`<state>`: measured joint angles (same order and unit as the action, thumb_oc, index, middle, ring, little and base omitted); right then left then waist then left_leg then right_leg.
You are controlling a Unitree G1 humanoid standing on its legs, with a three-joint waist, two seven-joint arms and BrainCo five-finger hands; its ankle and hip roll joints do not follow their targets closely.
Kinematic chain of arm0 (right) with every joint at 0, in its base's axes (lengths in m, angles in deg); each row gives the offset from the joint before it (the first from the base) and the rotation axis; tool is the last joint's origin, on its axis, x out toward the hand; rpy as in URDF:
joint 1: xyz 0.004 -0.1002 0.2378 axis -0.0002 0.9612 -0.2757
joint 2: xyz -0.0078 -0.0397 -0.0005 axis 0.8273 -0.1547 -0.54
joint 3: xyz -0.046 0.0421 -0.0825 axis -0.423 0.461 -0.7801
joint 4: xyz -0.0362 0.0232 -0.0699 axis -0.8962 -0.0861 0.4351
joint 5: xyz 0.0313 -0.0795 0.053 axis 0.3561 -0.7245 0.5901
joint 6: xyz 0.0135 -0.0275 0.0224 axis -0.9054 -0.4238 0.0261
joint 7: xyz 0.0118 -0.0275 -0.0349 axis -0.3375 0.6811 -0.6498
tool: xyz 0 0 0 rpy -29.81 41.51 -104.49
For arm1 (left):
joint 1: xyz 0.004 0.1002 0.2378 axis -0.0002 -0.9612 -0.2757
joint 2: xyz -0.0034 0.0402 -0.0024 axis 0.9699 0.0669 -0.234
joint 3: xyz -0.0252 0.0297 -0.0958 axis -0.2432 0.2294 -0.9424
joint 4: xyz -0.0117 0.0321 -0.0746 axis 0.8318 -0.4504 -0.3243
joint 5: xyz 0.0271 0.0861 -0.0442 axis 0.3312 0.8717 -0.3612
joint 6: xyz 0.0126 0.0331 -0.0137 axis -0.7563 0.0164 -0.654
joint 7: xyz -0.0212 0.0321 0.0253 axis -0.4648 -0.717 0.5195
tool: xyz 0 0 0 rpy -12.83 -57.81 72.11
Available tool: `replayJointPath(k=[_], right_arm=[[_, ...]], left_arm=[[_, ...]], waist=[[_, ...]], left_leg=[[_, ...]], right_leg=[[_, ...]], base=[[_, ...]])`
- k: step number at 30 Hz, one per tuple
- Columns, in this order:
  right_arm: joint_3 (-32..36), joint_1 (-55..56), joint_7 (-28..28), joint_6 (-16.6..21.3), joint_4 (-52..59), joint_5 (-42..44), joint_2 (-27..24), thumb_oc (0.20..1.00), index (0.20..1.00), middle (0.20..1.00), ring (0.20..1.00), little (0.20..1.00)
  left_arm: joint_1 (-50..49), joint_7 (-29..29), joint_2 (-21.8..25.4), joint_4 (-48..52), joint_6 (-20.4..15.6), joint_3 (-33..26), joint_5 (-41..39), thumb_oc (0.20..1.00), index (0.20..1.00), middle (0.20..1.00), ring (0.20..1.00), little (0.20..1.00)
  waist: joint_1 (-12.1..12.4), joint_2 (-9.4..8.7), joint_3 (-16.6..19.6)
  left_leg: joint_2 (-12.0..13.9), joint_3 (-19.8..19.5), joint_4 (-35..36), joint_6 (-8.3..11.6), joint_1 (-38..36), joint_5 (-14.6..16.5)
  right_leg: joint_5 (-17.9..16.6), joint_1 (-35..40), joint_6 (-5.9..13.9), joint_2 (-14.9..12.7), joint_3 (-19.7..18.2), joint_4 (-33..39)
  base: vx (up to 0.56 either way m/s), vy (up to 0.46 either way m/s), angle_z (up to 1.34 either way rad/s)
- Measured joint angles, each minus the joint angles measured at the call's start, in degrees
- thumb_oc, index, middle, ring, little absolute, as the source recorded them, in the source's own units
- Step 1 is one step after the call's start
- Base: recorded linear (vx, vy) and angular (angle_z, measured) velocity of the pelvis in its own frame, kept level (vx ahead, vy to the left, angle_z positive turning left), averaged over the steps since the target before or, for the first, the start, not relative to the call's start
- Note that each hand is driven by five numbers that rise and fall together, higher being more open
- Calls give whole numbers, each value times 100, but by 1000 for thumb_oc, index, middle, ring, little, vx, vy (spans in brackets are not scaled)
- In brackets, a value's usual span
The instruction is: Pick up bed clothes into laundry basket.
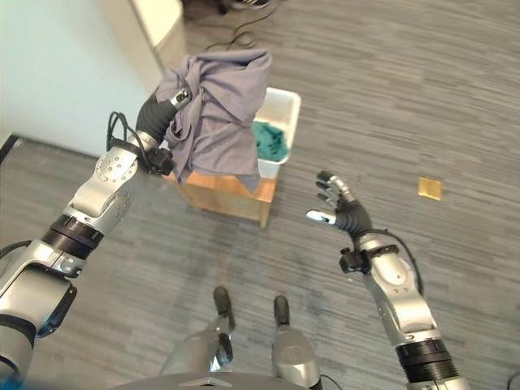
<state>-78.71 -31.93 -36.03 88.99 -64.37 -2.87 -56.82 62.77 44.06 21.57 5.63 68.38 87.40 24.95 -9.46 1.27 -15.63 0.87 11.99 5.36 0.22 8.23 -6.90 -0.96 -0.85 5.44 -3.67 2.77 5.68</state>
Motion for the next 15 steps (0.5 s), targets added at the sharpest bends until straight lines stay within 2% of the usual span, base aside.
replayJointPath(k=[1, 5, 6, 8, 11, 15], right_arm=[[-73, 134, -118, -6, 11, 53, -35, 1000, 1000, 1000, 1000, 1000], [-401, 533, -441, -12, 3, 565, 34, 1000, 1000, 1000, 1000, 1000], [-718, 717, -601, -128, -13, 697, 36, 1000, 1000, 1000, 1000, 1000], [-860, 898, -730, -206, -69, 793, 94, 1000, 1000, 1000, 1000, 1000], [-1066, 1079, -816, -285, -146, 919, 150, 1000, 1000, 1000, 1000, 1000], [-1258, 1126, -952, -389, -160, 1038, 138, 1000, 1000, 1000, 1000, 1000]], left_arm=[[127, -2, -15, -152, 21, 29, 0, 200, 200, 200, 200, 200], [827, -25, -48, -1294, 29, 393, 0, 200, 200, 200, 200, 200], [1237, 13, 104, -1826, 102, 435, 1, 200, 200, 200, 200, 200], [1542, -1, 229, -2028, 92, 526, 24, 200, 200, 200, 200, 200], [2152, 15, 388, -2402, 64, 736, 71, 200, 200, 200, 200, 200], [3059, 10, 841, -3195, 17, 970, 177, 200, 200, 200, 200, 200]], waist=[[-118, -15, 41], [-213, -48, 268], [-340, -49, 345], [-452, -61, 384], [-518, -104, 412], [-698, -173, 414]], left_leg=[[35, 45, 0, 15, -18, 11], [93, 164, 1, 102, 92, 71], [96, 238, 2, 89, 178, 65], [89, 367, 2, 65, 223, 57], [92, 508, 2, 46, 357, 65], [111, 681, 3, 27, 647, 62]], right_leg=[[-11, -14, -17, 28, -47, 1], [-23, -213, -36, 69, -188, 3], [-48, -315, -39, 68, -261, 1], [-83, -398, -12, 45, -362, 0], [-137, -607, 22, 34, -492, -1], [-232, -976, 64, 33, -636, -1]], base=[[-4, 5, -11], [-5, 23, -22], [13, 30, -23], [8, 30, -27], [-41, 32, -25], [-13, 35, -23]])
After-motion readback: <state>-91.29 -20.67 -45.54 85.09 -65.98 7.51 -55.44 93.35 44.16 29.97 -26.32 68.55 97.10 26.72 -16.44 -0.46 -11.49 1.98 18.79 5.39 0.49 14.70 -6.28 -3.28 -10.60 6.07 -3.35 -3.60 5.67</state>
